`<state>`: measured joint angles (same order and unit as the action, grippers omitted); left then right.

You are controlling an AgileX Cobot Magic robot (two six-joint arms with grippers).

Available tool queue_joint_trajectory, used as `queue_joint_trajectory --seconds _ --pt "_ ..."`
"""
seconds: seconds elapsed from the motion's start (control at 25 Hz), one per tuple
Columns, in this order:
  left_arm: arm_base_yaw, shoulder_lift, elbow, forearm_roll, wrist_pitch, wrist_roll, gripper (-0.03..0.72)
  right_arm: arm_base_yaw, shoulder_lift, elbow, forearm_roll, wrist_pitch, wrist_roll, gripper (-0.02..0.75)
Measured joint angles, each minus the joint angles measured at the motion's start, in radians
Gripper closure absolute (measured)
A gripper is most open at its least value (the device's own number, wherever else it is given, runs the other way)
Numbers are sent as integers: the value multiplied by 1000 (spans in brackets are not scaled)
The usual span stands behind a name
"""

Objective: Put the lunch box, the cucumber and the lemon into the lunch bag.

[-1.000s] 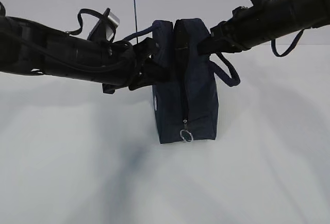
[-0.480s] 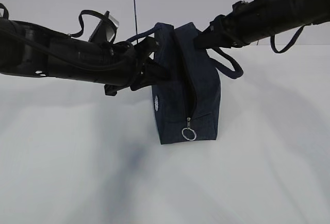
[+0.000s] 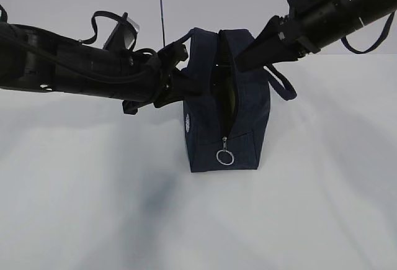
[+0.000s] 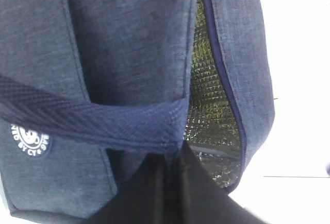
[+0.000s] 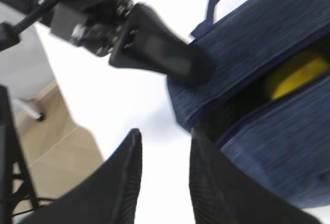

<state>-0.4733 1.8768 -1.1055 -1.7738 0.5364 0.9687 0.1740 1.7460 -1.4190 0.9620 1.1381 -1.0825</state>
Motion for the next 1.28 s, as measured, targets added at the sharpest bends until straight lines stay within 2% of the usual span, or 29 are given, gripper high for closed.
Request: queue_joint_trajectory --seconds 0.12,0.24,0.52,0.72,0.96,1.16,1.28 --pt "0 0 0 0 9 0 694 0 -6 28 -2 35 13 503" --pt "0 0 0 0 18 0 692 0 -26 124 10 33 5 503" --pt "0 2 0 6 47 25 664 0 -78 361 95 -53 -111 502" --pt "0 2 0 9 70 29 596 0 -78 502 183 -173 -288 502" --pt "2 2 0 12 99 53 512 0 -78 609 386 -246 -609 502" --pt "13 2 0 20 150 91 394 0 -58 614 418 -272 -675 502" --pt "27 2 0 31 185 124 374 0 -25 614 419 -276 -679 502"
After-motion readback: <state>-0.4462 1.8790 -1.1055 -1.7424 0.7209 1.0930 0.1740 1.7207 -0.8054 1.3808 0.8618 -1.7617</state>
